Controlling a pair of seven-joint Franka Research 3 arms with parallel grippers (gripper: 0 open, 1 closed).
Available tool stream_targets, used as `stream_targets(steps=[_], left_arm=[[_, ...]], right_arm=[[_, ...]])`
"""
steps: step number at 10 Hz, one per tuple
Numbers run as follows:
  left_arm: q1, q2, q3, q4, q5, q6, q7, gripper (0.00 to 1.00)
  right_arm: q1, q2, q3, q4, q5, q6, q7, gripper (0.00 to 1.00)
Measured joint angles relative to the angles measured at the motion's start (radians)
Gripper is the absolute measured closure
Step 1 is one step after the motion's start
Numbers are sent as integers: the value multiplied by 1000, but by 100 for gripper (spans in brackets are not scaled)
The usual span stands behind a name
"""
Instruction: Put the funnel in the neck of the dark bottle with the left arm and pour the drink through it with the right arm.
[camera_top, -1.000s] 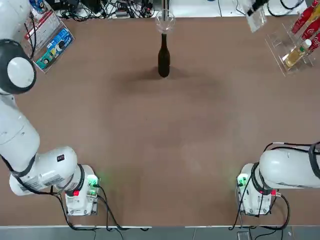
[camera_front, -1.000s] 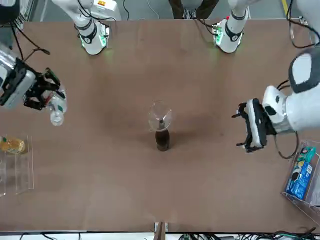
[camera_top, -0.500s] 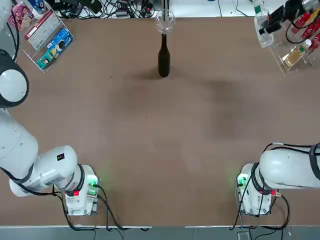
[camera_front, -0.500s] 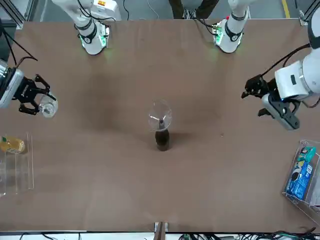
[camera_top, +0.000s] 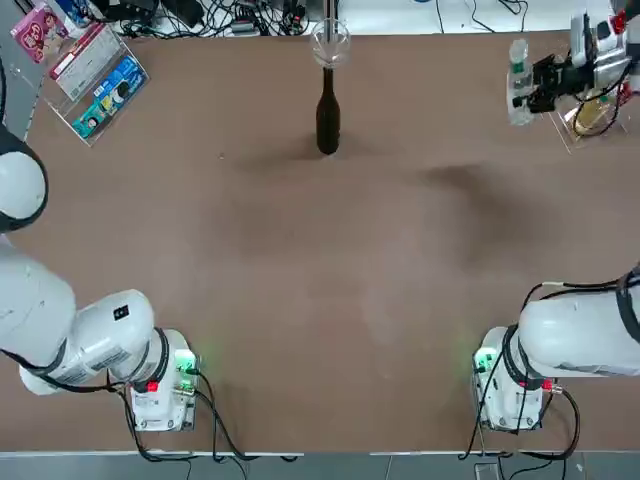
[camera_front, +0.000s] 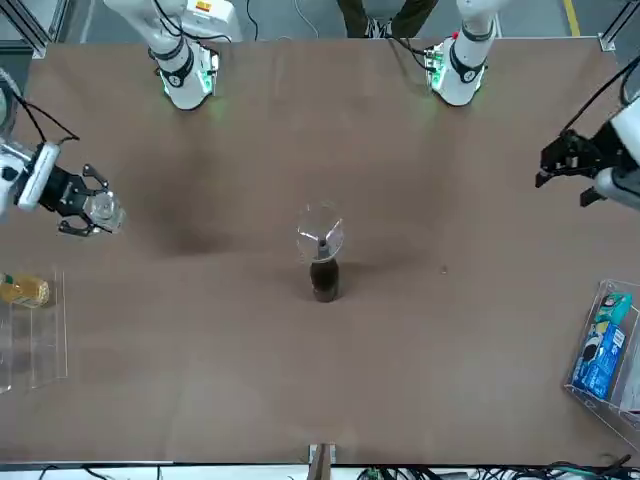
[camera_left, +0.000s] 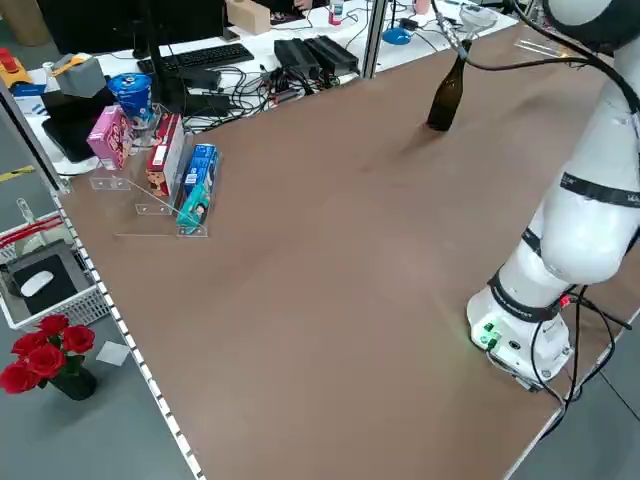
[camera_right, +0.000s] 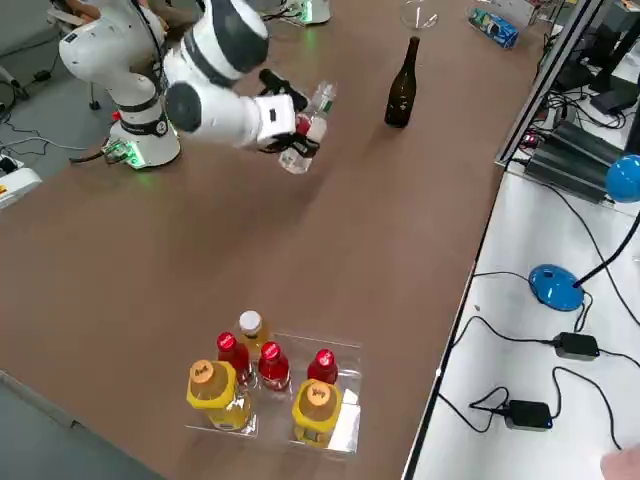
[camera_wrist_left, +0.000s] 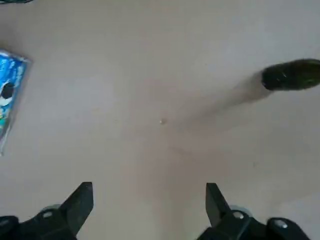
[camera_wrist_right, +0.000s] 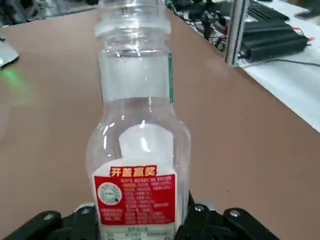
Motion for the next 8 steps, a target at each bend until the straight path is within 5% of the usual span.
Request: stream_targets(steps=[2,4,8], left_arm=[[-140,-93,166,-104,0,31,-42,0],[-169,-169,191,-202,0,64,-120,0],[-266,-179,305,-224,0,70,-129,0]], right_arm=[[0,128,-40,-2,102,-106,-260,47],[-3,257,-66,-2,149,-198,-462,47],[-5,434,-75,5,188,-349,-567,48]])
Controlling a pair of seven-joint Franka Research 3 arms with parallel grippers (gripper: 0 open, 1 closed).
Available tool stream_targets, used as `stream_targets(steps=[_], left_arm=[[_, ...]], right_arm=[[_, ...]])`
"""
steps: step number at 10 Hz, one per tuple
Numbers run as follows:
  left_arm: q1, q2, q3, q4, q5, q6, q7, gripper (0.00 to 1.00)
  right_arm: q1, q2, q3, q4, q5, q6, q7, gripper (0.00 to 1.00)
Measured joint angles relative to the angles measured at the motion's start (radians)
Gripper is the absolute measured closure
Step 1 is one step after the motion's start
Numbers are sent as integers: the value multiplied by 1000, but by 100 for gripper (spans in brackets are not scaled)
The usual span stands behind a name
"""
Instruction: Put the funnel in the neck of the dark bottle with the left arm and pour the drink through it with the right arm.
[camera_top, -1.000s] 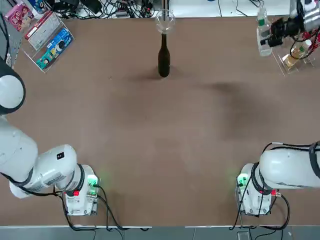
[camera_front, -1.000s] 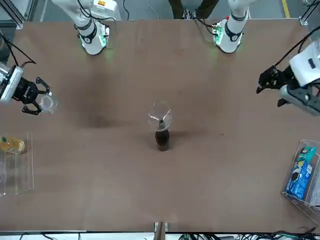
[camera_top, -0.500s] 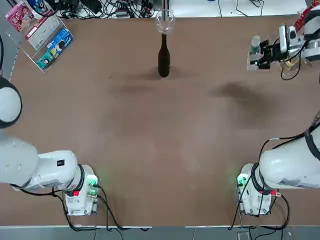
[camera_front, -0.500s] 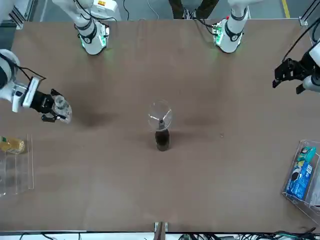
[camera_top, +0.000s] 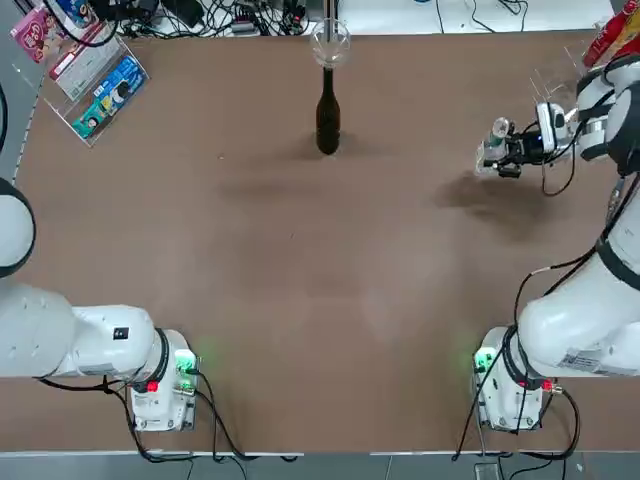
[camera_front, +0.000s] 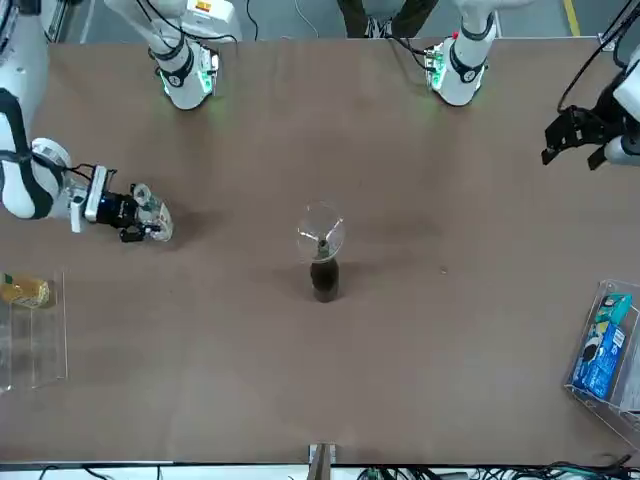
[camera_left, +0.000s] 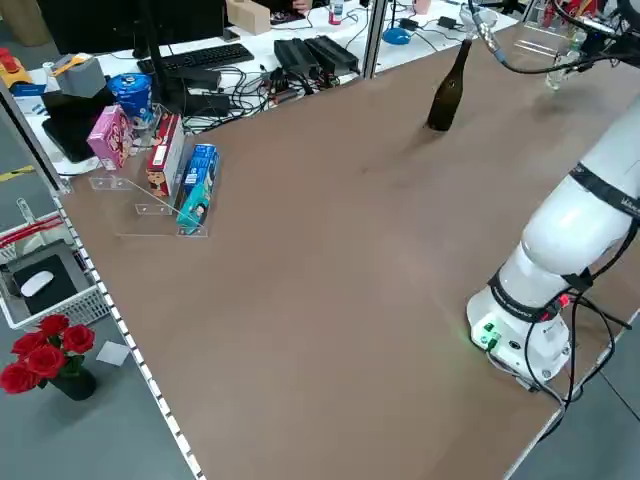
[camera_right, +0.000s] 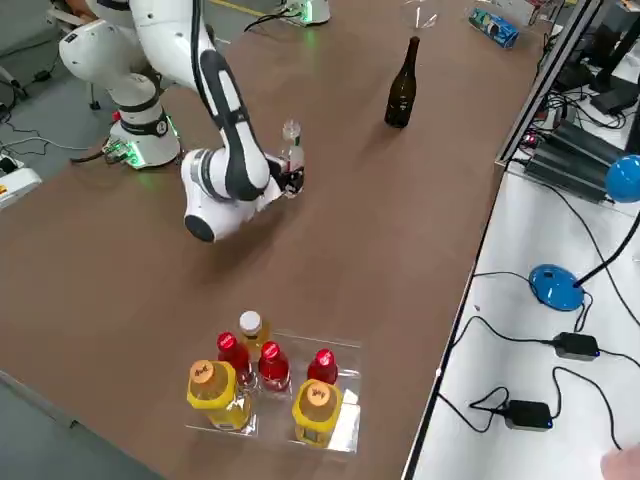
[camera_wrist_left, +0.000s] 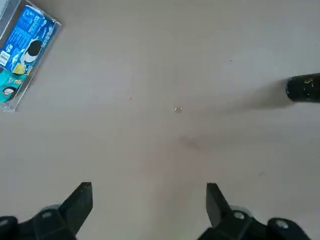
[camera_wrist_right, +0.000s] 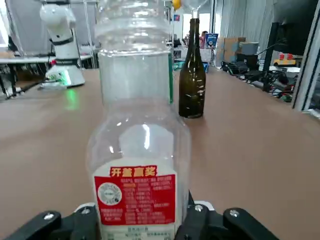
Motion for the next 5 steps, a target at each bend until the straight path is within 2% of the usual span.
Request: stream_targets(steps=[5], left_arm=[[-33,20,0,29,0,13,-46,1]], right_arm=[[1,144,2,-14,92,-95,-18,48]])
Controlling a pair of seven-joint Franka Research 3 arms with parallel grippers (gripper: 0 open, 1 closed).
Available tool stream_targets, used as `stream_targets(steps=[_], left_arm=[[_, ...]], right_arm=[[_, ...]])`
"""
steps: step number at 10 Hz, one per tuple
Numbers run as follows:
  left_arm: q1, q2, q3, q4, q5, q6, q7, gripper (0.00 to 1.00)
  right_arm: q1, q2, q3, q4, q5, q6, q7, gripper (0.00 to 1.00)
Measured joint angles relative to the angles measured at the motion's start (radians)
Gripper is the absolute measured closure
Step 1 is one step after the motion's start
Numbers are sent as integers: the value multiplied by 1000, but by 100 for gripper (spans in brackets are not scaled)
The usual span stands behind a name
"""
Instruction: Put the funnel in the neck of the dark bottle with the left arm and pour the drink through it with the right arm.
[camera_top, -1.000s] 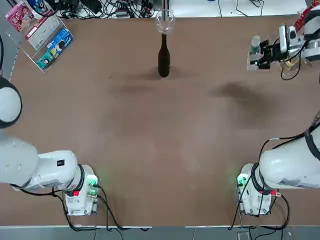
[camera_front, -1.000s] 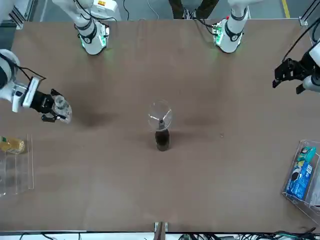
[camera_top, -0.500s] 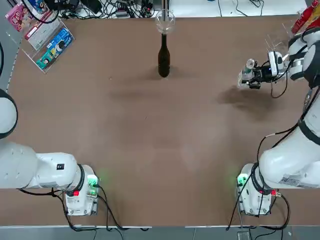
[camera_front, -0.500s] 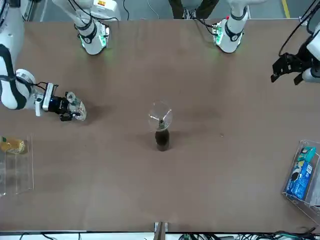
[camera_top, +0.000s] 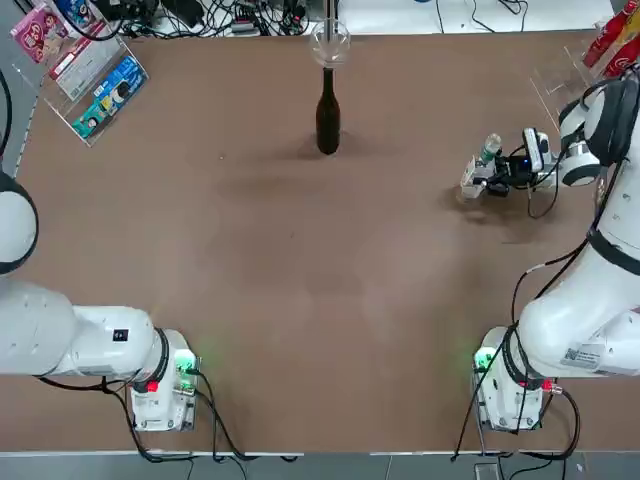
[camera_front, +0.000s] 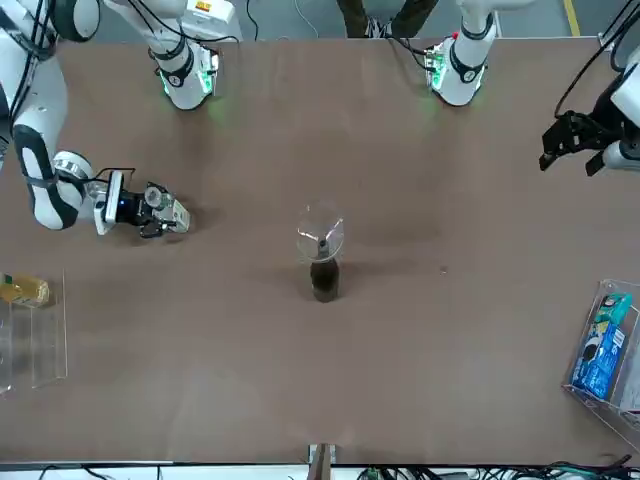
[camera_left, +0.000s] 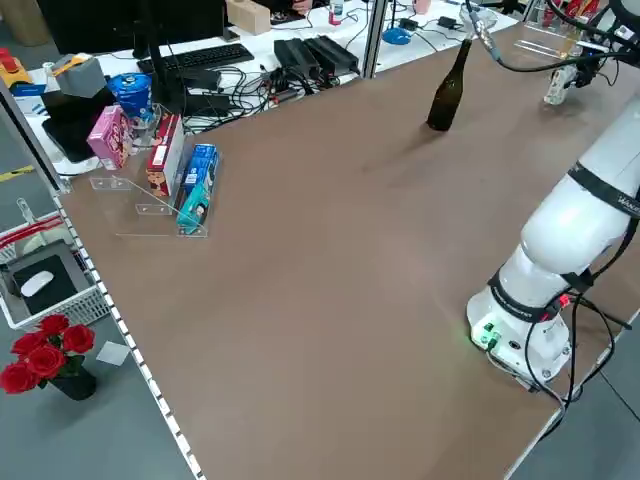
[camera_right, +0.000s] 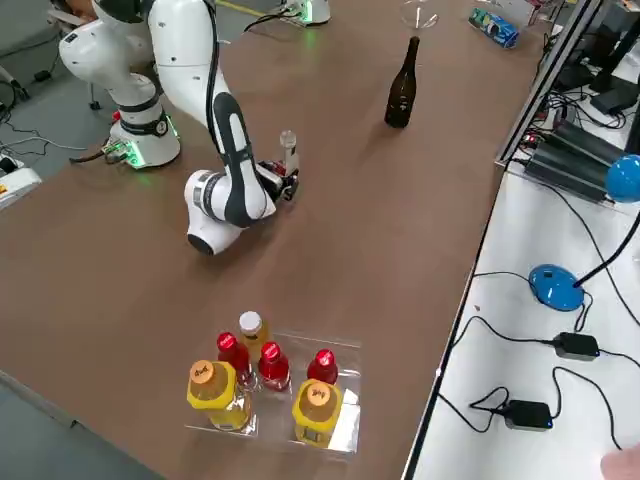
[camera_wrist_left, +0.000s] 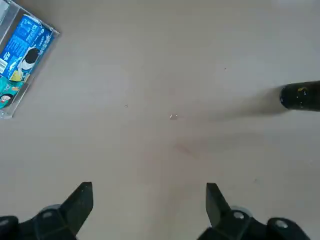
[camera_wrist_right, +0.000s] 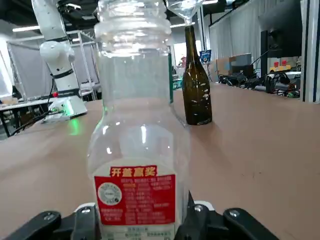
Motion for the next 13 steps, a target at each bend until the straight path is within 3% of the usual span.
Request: stream_targets(steps=[9,13], left_arm=[[-25,0,11,2,0,5,-30,1],[-49,1,61,2,0,12,-60,1]], right_arm=[[0,22,0,0,33,2,-33,47],[2,45,1,1,48,3,-39,44]])
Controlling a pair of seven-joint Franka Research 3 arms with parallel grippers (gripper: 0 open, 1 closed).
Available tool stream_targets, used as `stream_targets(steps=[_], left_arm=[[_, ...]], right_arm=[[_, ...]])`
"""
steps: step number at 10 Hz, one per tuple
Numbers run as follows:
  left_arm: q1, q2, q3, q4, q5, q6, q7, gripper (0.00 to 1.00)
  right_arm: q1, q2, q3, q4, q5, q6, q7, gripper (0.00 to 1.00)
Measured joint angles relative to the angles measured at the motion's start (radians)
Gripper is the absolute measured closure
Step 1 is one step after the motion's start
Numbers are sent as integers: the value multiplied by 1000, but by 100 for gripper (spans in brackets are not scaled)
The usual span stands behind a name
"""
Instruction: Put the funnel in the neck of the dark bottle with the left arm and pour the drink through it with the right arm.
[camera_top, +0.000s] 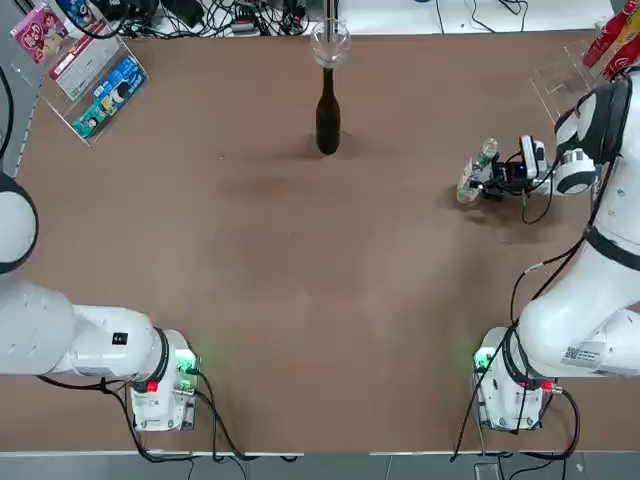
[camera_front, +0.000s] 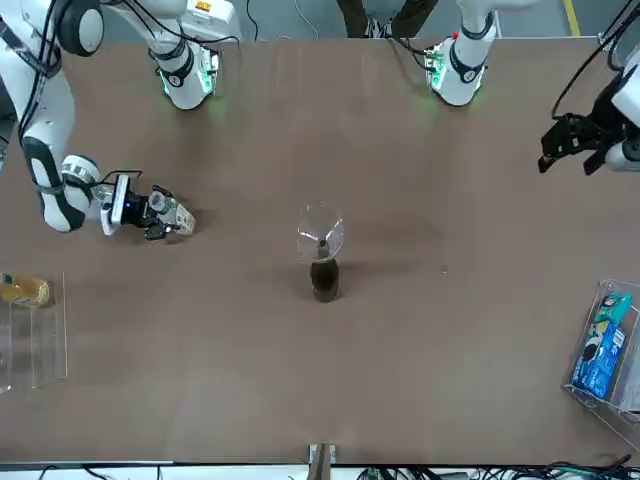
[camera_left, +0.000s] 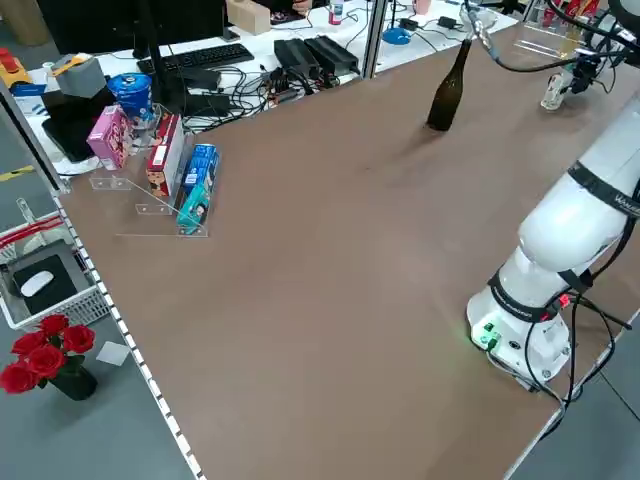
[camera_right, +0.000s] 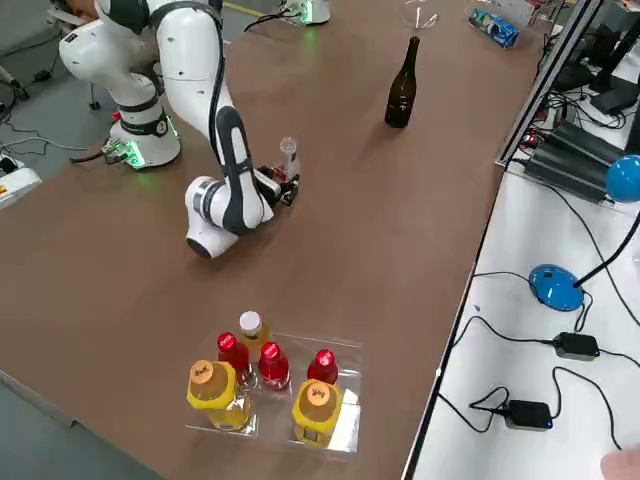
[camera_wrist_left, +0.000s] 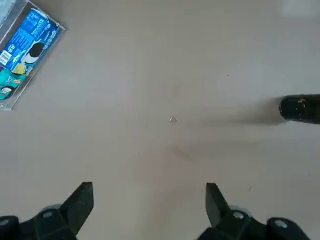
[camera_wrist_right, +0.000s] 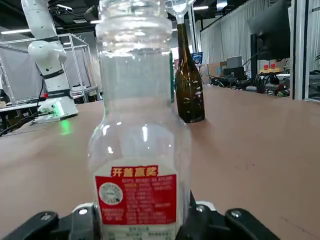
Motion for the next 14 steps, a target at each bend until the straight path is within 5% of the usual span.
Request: stream_targets(steps=[8,14], left_arm=[[0,10,9,0,0,25,-42,1],[0,13,9,2,0,27,-42,1]], right_arm=[[2,0,3,0,11,-1,0,26],[4,21,5,0,20,-2,0,0]])
